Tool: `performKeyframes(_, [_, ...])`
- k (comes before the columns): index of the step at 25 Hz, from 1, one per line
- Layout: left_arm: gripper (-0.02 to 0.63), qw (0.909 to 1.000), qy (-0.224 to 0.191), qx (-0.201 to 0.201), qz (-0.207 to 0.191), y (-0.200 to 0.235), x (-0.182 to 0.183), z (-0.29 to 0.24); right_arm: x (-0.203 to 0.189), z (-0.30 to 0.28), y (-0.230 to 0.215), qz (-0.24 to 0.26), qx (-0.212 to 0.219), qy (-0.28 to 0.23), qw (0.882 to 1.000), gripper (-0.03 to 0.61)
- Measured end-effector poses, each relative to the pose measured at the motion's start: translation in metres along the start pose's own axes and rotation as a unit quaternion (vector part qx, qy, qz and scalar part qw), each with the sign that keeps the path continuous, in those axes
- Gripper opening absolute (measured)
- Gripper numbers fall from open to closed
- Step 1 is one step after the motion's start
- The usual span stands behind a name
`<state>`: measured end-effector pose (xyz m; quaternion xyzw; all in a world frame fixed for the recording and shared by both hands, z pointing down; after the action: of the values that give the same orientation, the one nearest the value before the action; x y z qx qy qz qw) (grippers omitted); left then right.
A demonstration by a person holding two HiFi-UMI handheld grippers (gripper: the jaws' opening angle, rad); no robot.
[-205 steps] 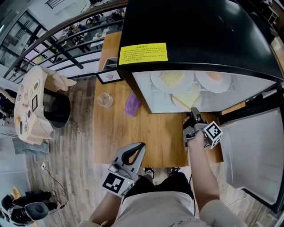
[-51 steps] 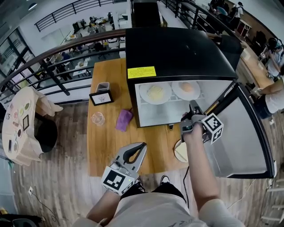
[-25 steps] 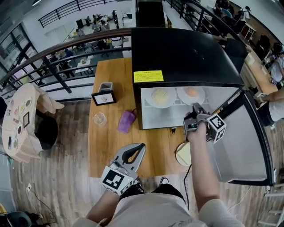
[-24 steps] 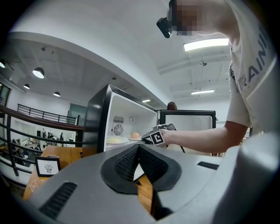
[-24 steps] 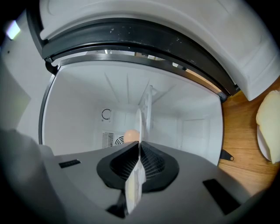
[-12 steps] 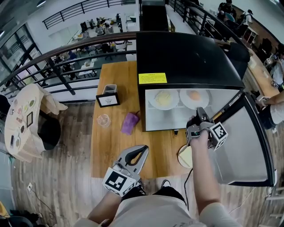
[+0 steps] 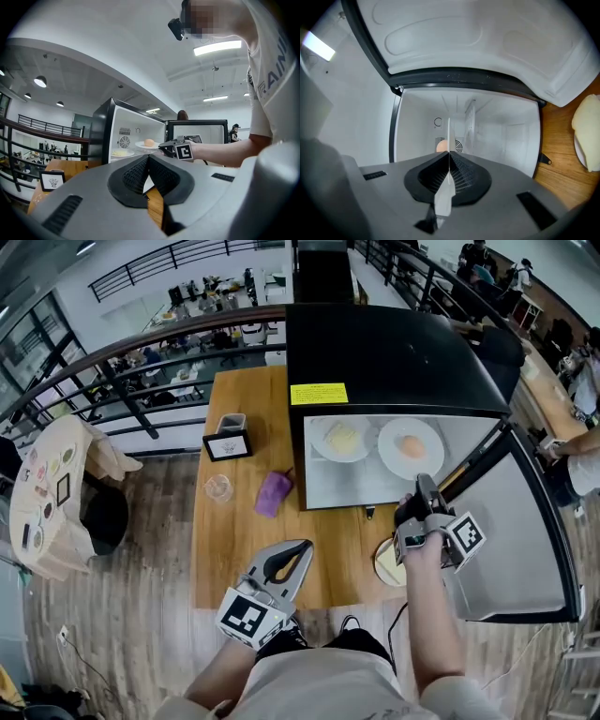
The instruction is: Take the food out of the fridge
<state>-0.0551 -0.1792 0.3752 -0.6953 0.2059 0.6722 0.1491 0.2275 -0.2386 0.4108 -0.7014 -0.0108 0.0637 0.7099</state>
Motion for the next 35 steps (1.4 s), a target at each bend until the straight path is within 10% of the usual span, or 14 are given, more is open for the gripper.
performKeyframes(21, [0.008,0.9991,0.009,0.041,-0.006,-0.047,-0.015,0.022,-0.04,0.14,-0.051,0.027,-0.02,0.145,0.989,0.026])
performKeyframes(35, [0.008,0.9891,0.03,0.144,0.012,-0.066,-0.05,0.067,-0.114,0.177,-0.169,0.009,-0.082,0.309,0.947,0.026])
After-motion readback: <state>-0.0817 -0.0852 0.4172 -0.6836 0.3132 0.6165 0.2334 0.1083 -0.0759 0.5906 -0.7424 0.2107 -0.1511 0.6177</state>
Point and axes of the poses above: the fingertips, and each gripper's own axes: z backward along the fingers, y to its left, x out of its top, the point moved 1 cm from there along z, backward along the fingers
